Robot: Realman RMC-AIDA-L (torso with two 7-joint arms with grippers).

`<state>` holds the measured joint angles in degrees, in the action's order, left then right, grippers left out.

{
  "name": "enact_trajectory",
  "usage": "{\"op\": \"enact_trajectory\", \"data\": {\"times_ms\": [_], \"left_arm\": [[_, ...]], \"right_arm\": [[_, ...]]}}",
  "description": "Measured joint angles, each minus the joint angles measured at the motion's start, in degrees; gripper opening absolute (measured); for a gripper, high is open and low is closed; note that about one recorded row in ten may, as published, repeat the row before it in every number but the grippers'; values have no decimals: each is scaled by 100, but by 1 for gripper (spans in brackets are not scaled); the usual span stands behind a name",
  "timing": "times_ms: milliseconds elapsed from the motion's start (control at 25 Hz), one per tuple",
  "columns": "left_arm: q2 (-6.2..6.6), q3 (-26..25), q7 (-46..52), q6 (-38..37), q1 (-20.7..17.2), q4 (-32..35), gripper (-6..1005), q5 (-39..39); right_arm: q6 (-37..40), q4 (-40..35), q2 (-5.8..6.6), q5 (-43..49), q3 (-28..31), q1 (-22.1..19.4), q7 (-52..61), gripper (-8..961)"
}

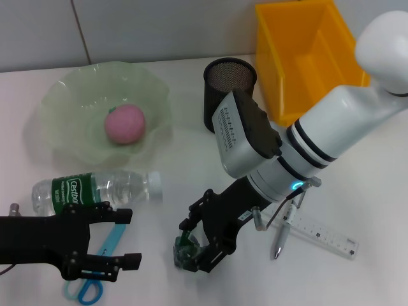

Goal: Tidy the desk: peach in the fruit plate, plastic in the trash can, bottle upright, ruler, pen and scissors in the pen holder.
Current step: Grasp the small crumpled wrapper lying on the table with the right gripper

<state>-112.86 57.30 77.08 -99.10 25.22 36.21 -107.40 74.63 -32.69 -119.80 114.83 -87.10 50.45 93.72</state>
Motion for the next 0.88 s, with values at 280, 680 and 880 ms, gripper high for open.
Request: {"op": "enact_trajectory", "data": {"times_ms": [280, 680, 880], "left_arm": [[0, -40, -41, -5, 20, 0, 865, 0], [0, -83, -121, -18, -4, 0, 865, 0], [0, -134, -155, -25, -18, -2, 865, -8]], "right_arm": [[-58, 28, -2, -45, -64, 0, -64, 768], [-235, 100, -8, -206, -285, 12, -64, 768], [-332, 111, -9, -309, -290, -1, -64, 727]]}}
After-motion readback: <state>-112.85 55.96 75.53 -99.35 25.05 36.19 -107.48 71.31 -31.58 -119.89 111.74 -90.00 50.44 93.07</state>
